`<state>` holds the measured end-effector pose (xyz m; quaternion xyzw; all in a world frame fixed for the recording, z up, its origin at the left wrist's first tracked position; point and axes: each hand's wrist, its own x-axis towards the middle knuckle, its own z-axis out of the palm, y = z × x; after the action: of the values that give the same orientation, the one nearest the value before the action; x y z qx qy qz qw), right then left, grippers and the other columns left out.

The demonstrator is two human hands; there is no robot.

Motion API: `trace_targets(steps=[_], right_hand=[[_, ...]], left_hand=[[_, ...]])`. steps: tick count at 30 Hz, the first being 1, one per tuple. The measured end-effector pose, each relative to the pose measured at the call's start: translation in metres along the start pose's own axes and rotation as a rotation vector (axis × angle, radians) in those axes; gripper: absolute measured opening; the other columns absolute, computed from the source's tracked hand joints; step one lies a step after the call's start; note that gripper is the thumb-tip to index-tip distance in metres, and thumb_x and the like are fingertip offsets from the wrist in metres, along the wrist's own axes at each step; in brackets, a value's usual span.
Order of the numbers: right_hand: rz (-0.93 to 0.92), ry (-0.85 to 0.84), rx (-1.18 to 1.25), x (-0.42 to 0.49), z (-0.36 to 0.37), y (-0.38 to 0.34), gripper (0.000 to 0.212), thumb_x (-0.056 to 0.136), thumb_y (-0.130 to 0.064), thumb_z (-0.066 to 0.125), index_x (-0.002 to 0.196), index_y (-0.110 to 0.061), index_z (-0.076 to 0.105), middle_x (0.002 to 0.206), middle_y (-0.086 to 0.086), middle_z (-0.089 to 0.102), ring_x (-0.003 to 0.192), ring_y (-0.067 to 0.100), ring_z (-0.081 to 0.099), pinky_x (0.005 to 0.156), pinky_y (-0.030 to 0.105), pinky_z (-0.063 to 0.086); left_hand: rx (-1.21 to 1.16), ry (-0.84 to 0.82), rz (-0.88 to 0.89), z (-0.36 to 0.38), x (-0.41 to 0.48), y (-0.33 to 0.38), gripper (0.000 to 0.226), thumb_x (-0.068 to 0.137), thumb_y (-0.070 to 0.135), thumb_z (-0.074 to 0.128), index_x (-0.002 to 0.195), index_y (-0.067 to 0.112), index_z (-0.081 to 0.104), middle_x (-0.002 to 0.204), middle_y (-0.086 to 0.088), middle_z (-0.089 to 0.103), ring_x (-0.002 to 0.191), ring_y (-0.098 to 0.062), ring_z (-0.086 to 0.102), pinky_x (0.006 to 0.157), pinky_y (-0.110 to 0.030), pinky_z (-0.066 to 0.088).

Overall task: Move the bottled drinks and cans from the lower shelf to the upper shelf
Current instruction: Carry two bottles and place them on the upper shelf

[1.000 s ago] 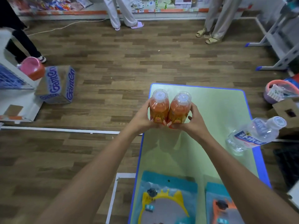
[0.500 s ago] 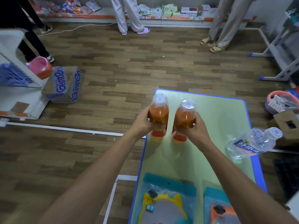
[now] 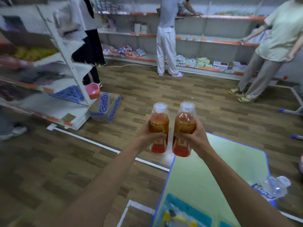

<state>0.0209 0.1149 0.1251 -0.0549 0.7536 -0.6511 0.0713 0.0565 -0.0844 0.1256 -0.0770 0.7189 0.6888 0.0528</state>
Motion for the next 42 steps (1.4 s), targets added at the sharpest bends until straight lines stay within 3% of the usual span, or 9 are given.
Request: trace_targets(steps=[4, 7, 12, 16, 21, 25, 33, 36, 42], right_hand=[[-0.052, -0.132, -0.030, -0.005, 0.043, -0.052, 0.053, 0.056, -0.004, 0.084, 0.106, -0.008, 0.065, 0.089, 0.008, 0.075, 0.079, 0.020, 0.073, 0.071, 0.038, 0.061], [-0.099, -0.242, 0.012, -0.018, 0.091, -0.087, 0.046, 0.066, 0.012, 0.078, 0.105, -0.007, 0.063, 0.082, 0.004, 0.071, 0.073, 0.016, 0.070, 0.068, 0.035, 0.060], [-0.152, -0.389, 0.066, -0.053, 0.197, -0.141, 0.045, 0.071, 0.015, 0.077, 0.100, -0.015, 0.060, 0.078, -0.004, 0.071, 0.064, 0.003, 0.069, 0.058, 0.018, 0.054], [-0.168, -0.485, 0.067, -0.086, 0.296, -0.173, 0.043, 0.069, 0.002, 0.084, 0.100, -0.019, 0.063, 0.089, 0.004, 0.074, 0.073, 0.015, 0.071, 0.068, 0.029, 0.057], [-0.224, -0.653, 0.041, -0.142, 0.418, -0.213, 0.042, 0.068, -0.004, 0.086, 0.097, -0.023, 0.062, 0.084, -0.003, 0.073, 0.068, 0.006, 0.071, 0.065, 0.024, 0.059], [-0.260, -0.765, 0.033, -0.192, 0.508, -0.237, 0.045, 0.068, -0.014, 0.087, 0.105, -0.023, 0.063, 0.090, -0.004, 0.074, 0.077, 0.008, 0.072, 0.069, 0.027, 0.056], [-0.283, -0.952, 0.043, -0.269, 0.638, -0.262, 0.047, 0.062, -0.020, 0.090, 0.103, -0.021, 0.067, 0.091, 0.000, 0.076, 0.082, 0.015, 0.074, 0.082, 0.041, 0.060], [-0.257, -1.031, 0.011, -0.282, 0.675, -0.267, 0.060, 0.054, -0.032, 0.090, 0.108, -0.024, 0.065, 0.096, 0.000, 0.075, 0.088, 0.019, 0.074, 0.087, 0.046, 0.059], [-0.318, -1.075, -0.015, -0.282, 0.747, -0.283, 0.046, 0.069, -0.020, 0.087, 0.109, -0.020, 0.065, 0.095, -0.002, 0.074, 0.088, 0.016, 0.072, 0.082, 0.036, 0.058]], left_hand=[[-0.021, 0.096, 0.009, -0.046, -0.042, 0.036, 0.057, 0.075, 0.000, 0.076, 0.120, 0.028, 0.055, 0.106, -0.002, 0.069, 0.101, -0.016, 0.067, 0.087, -0.031, 0.053], [-0.002, 0.239, 0.037, -0.092, -0.081, 0.057, 0.065, 0.062, 0.016, 0.082, 0.122, 0.025, 0.057, 0.107, -0.004, 0.071, 0.101, -0.017, 0.068, 0.091, -0.038, 0.054], [-0.038, 0.529, 0.126, -0.181, -0.161, 0.085, 0.059, 0.069, -0.002, 0.080, 0.114, 0.027, 0.054, 0.102, -0.004, 0.072, 0.093, -0.021, 0.071, 0.082, -0.035, 0.058], [-0.022, 0.741, 0.147, -0.264, -0.236, 0.096, 0.067, 0.061, 0.008, 0.085, 0.118, 0.019, 0.052, 0.102, -0.008, 0.072, 0.090, -0.022, 0.072, 0.079, -0.037, 0.059], [0.020, 0.961, 0.152, -0.358, -0.341, 0.099, 0.055, 0.070, 0.001, 0.082, 0.112, 0.017, 0.051, 0.095, 0.000, 0.068, 0.085, -0.015, 0.068, 0.082, -0.035, 0.057], [0.068, 1.080, 0.137, -0.421, -0.425, 0.097, 0.052, 0.071, 0.004, 0.081, 0.106, 0.023, 0.048, 0.097, 0.000, 0.066, 0.086, -0.015, 0.068, 0.068, -0.023, 0.053], [0.078, 1.260, 0.115, -0.503, -0.539, 0.079, 0.058, 0.073, 0.005, 0.080, 0.118, 0.016, 0.045, 0.103, -0.005, 0.066, 0.087, -0.014, 0.068, 0.065, -0.020, 0.054], [0.074, 1.309, 0.105, -0.532, -0.559, 0.071, 0.057, 0.073, 0.009, 0.081, 0.119, 0.015, 0.047, 0.105, -0.007, 0.068, 0.093, -0.019, 0.069, 0.079, -0.033, 0.057], [0.052, 1.397, 0.111, -0.592, -0.571, 0.061, 0.058, 0.074, 0.009, 0.081, 0.120, 0.014, 0.047, 0.105, -0.007, 0.067, 0.092, -0.018, 0.069, 0.075, -0.030, 0.057]])
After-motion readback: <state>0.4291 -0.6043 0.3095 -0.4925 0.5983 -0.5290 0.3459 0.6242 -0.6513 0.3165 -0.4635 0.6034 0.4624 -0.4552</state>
